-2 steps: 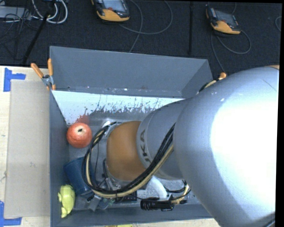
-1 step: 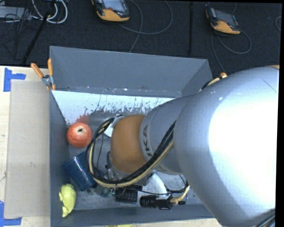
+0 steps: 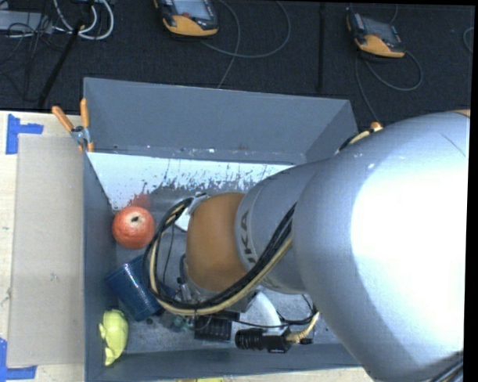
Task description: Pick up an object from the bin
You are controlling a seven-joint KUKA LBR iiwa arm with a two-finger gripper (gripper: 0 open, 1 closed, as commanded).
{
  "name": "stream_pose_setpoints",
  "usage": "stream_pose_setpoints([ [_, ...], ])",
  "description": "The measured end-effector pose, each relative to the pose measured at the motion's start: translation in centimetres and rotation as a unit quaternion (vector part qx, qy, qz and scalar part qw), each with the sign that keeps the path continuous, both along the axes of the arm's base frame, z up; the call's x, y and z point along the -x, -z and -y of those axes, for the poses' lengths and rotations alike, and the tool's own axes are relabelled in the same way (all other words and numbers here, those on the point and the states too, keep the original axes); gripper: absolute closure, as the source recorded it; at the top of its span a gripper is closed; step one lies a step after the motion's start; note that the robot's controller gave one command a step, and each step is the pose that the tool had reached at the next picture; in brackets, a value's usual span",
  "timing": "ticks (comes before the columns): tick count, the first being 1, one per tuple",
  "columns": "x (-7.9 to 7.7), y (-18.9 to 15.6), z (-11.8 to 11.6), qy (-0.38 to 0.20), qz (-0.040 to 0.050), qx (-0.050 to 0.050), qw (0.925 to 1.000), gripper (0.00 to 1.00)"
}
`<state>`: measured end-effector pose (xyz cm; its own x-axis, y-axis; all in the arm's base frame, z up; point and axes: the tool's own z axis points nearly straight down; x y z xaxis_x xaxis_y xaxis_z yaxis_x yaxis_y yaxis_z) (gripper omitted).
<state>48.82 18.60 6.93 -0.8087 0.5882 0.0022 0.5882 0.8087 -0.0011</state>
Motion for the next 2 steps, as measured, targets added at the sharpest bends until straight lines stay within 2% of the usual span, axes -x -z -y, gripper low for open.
stream_pose_setpoints([
  [1, 0.2, -0.5, 0.1, 0.000, -0.0027, 0.001, 1.0000, 1.00],
  [2, 0.2, -2.4, 0.1, 0.000, -0.0038, 0.002, 1.0000, 1.00],
])
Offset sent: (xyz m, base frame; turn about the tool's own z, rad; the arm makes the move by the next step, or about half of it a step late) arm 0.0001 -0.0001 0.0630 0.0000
